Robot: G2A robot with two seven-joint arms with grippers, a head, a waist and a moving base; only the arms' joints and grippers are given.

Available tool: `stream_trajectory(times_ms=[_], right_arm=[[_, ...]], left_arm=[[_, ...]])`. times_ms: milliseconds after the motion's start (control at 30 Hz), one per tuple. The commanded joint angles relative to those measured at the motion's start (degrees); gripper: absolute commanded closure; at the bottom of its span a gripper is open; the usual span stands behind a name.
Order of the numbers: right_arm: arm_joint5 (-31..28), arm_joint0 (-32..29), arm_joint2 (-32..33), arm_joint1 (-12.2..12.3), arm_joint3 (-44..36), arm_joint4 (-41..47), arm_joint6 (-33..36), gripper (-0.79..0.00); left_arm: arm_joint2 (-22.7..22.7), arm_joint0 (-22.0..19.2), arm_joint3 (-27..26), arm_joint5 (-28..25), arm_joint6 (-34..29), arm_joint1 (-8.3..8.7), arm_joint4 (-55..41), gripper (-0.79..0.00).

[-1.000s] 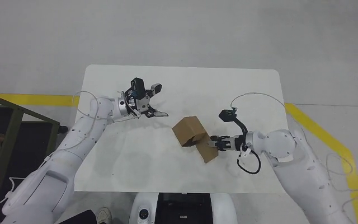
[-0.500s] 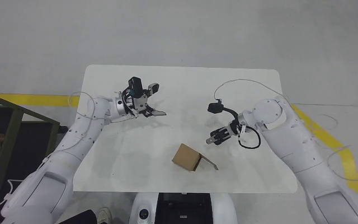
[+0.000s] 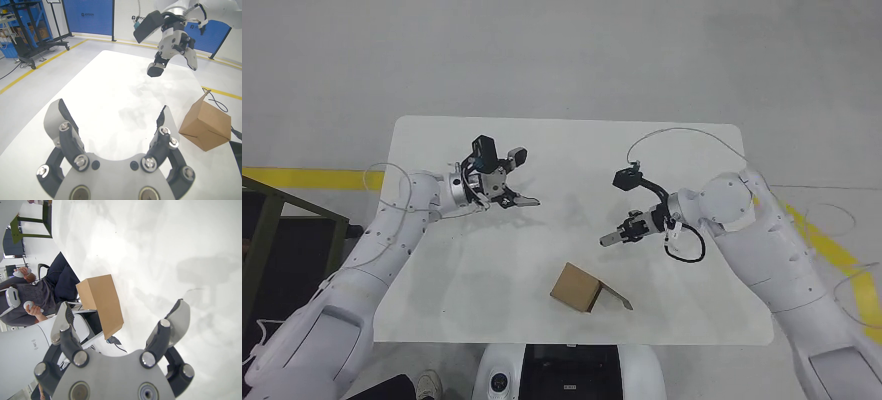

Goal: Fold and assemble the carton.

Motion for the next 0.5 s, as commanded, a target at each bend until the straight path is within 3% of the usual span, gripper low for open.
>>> stream_trajectory(times_ms=[0,233,467], right_arm=[[0.58,-4.06,0.85,0.67,-5.05,-0.20,-0.12,-0.785],[1.70,-11.29,3.61,2.33,-15.98,3.93,3.51,-0.785],[6.28,-16.25,4.69,3.92,-26.43,-16.38,-1.18,-0.785]], left_arm=[[0.32,-0.13,0.15,0.00,0.11,-0.07,-0.05,-0.785],[0.62,-0.11,0.72,0.00,0.98,0.04,0.19,-0.785],[0.03,0.33,0.42,0.00,1.36,0.35,0.21,-0.785]])
